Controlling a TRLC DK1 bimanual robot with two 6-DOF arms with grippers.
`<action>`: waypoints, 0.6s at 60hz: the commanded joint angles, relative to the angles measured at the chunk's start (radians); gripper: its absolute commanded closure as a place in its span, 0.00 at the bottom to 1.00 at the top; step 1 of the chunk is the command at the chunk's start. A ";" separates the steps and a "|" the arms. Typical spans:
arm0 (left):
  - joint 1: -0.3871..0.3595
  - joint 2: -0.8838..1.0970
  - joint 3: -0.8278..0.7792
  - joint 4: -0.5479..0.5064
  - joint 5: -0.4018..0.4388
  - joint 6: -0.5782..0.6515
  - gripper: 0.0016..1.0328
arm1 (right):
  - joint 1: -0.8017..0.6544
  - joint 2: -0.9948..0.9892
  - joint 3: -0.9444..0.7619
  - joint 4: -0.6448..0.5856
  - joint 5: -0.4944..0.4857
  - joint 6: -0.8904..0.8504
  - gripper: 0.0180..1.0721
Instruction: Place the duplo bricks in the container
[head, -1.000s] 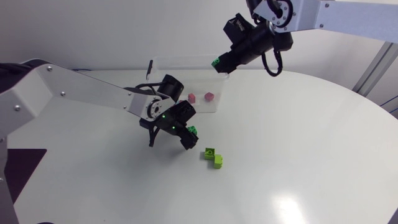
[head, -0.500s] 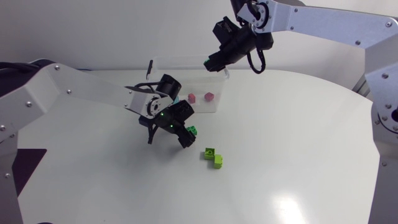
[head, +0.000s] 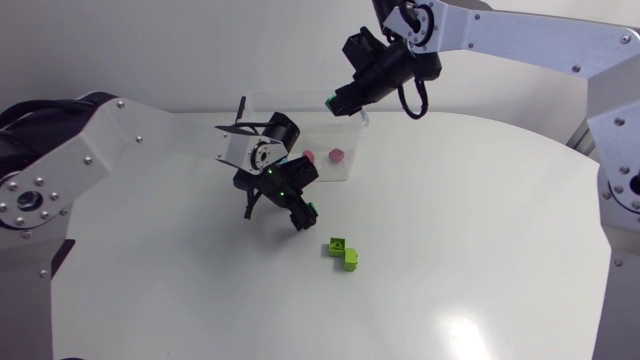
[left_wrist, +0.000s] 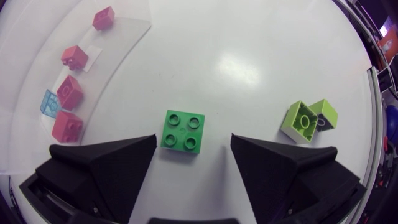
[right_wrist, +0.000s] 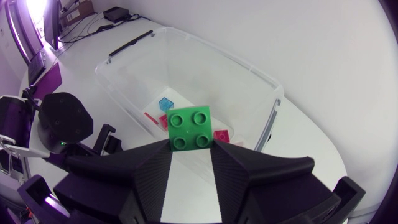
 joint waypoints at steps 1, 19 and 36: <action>-0.008 0.050 0.054 -0.037 0.017 0.036 0.32 | -0.014 0.033 0.008 -0.006 -0.011 -0.005 0.70; -0.028 0.110 0.121 -0.106 0.023 0.053 0.76 | -0.021 0.105 0.106 -0.041 -0.008 0.007 0.20; -0.041 0.067 0.067 -0.149 0.041 0.087 0.81 | -0.027 -0.048 -0.012 -0.034 -0.011 0.006 0.04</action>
